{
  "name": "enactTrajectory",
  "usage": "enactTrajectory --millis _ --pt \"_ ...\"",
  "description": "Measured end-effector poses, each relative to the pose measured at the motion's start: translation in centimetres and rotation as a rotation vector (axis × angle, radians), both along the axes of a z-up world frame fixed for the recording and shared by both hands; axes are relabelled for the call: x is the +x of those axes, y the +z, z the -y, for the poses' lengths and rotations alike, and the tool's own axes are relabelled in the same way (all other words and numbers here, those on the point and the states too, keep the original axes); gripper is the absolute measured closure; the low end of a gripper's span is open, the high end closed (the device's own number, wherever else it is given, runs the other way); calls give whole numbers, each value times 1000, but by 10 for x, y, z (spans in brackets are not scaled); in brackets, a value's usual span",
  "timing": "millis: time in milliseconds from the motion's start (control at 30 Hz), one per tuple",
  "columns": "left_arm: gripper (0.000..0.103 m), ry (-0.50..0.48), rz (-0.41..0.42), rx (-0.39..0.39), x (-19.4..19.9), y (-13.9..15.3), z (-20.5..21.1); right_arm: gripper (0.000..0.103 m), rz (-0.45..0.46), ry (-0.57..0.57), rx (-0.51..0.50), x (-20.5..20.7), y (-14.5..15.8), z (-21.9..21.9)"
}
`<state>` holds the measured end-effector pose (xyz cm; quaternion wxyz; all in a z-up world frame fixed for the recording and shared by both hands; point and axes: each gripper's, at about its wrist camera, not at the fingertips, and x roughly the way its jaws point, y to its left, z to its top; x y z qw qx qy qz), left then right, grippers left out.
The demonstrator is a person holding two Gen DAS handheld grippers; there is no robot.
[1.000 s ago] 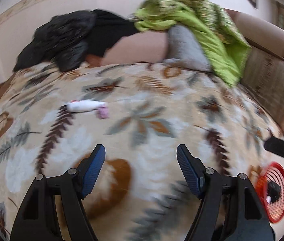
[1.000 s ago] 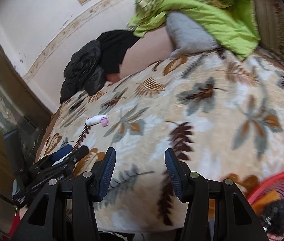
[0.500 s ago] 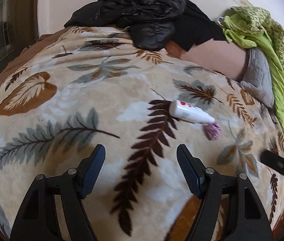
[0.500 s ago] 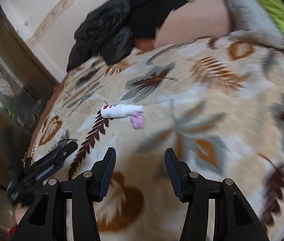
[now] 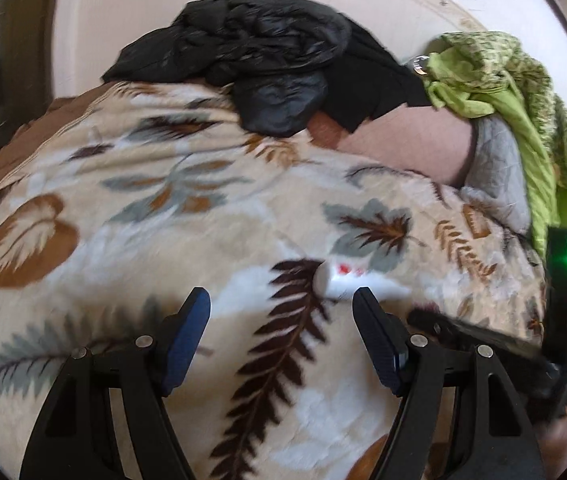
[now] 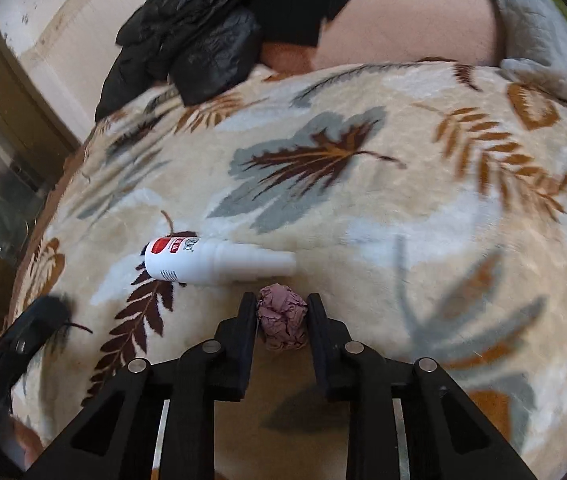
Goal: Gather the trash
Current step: 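Grasp the crumpled pink wrapper with the right tool while the left tool approaches the white bottle, then grasp the white spray bottle upright with the left tool, then lift the white bottle in the left tool and pink wrapper in the right tool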
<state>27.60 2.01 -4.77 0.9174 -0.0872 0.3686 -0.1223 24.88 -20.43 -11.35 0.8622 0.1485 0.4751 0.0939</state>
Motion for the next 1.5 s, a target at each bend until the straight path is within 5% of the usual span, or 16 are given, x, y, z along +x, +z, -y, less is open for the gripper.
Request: enactTrajectory --millis 167,333,467,767,1133,1500 --pt "30 -105 11 -29 32 7 27 77 28 -40 78 -64 32 25" --pt "30 -178 -65 -27 71 -10 58 77 72 -81 129 -125 36 42" --pt "30 -211 -116 -39 86 -27 74 77 69 -93 114 -118 27 55" --pt "40 -360 -252 83 57 -46 93 77 97 -161 146 -111 30 81" --pt "71 -252 -134 296 37 -53 111 77 131 -149 71 -113 36 71" --pt "74 -160 -229 153 -24 -49 88 77 137 -113 -31 -121 32 55"
